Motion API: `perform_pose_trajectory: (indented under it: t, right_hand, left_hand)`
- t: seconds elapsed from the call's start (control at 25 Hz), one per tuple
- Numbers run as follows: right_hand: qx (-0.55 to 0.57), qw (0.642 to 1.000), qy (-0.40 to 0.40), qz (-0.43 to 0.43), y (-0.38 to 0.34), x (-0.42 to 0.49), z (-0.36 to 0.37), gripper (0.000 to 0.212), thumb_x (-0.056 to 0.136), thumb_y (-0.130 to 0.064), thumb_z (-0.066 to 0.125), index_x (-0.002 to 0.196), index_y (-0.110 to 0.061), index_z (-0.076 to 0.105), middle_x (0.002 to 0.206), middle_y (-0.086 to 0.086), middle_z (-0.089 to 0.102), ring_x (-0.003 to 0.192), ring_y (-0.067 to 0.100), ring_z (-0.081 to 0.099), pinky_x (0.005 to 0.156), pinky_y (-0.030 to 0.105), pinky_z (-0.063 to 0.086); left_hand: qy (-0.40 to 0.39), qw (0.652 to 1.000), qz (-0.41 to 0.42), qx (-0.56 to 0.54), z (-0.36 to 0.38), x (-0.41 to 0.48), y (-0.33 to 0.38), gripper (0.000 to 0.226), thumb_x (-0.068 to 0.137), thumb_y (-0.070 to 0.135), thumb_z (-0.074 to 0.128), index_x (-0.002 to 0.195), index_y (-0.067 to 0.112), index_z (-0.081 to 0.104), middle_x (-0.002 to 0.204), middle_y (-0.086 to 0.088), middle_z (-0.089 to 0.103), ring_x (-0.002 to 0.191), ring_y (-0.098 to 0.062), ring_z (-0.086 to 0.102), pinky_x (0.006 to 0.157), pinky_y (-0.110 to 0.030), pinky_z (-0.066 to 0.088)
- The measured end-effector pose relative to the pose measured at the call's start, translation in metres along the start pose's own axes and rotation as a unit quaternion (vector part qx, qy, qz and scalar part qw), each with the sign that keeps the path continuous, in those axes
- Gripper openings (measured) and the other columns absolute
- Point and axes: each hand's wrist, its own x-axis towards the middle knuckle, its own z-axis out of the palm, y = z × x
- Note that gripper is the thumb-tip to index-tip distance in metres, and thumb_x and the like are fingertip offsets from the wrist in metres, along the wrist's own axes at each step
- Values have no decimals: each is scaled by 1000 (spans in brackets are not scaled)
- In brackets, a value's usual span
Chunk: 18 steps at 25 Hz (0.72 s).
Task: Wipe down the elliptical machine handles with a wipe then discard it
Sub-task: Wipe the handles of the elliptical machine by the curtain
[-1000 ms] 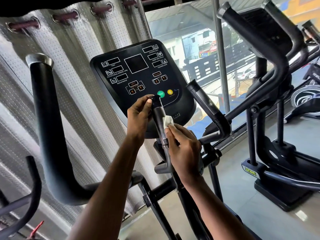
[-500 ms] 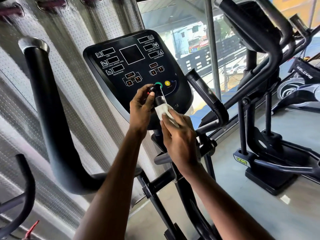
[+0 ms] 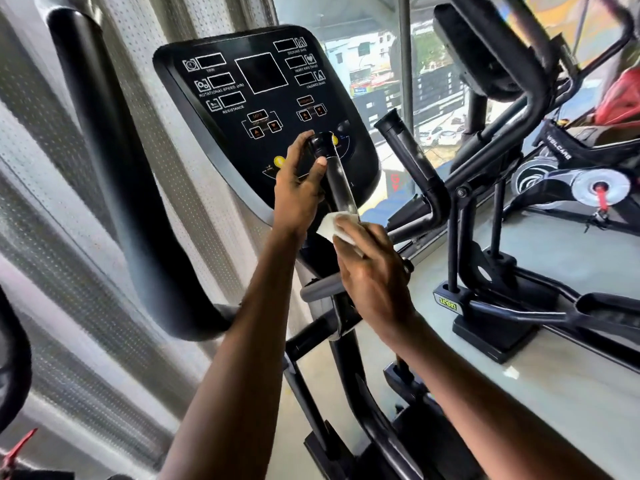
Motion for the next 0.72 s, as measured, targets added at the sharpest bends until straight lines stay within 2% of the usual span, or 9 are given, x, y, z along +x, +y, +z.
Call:
perform_pose_trajectory:
  t: [0.12,0.2,0.28,0.36,0.52,0.6,0.72]
  right_hand:
    - [30,997,47,56,12,-11,-5,18,96,-13,69,107,-2,77,121,12,71,104,25,67,87,35,58]
    - [66,986,87,124,11,-20,-6,19,96,-17,69,106,-3,77,113,10,74,102,22,71,87,37,58]
    - [104,973,100,178,4,-21,-6,17,95,-14,70,104,-3,77,106,8,76,98,20,72,85,37,58]
    - [105,972,91,189,0,-21,-7,15,94,-12,70,103,-4,77,104,7,76,97,21,72,86,35,57]
    - [7,998,38,57,5,-15,-13,19,96,-9,66,113,-4,74,109,12,71,98,30,67,88,36,54]
    - [-35,999,4,-19,5,-6,-14,19,95,-2,66,112,-3,72,108,13,68,97,31,64,83,36,55]
    - [-122,977,-114,-129,-1,7,-10,13,89,4,64,100,0,69,107,13,63,96,32,58,70,43,54]
  left_hand:
    - [12,999,-15,-37,0,-4,-7,50,88,31,69,135,45,57,142,-1,61,135,-27,56,108,-62,46]
    - [13,994,-43,-97,3,-15,-9,50,93,20,68,138,36,55,143,-5,61,133,-27,58,104,-57,52]
    - [1,989,-68,-134,3,-27,-15,40,100,6,61,138,17,54,136,-12,65,120,-26,66,89,-42,61]
    - [-6,986,-95,-139,0,-42,-24,30,103,3,54,133,2,57,126,-20,68,106,-25,70,82,-34,61]
    - [9,976,-175,-131,-4,-82,-52,20,104,0,49,111,2,67,109,-24,71,95,-27,68,89,-40,58]
    - [3,980,-171,-102,-2,-97,-61,22,97,-7,49,100,0,70,102,-26,72,92,-25,67,84,-37,58]
    - [12,988,-139,-62,-1,-110,-64,35,83,-15,43,89,6,70,84,-5,71,78,-9,64,75,-25,54]
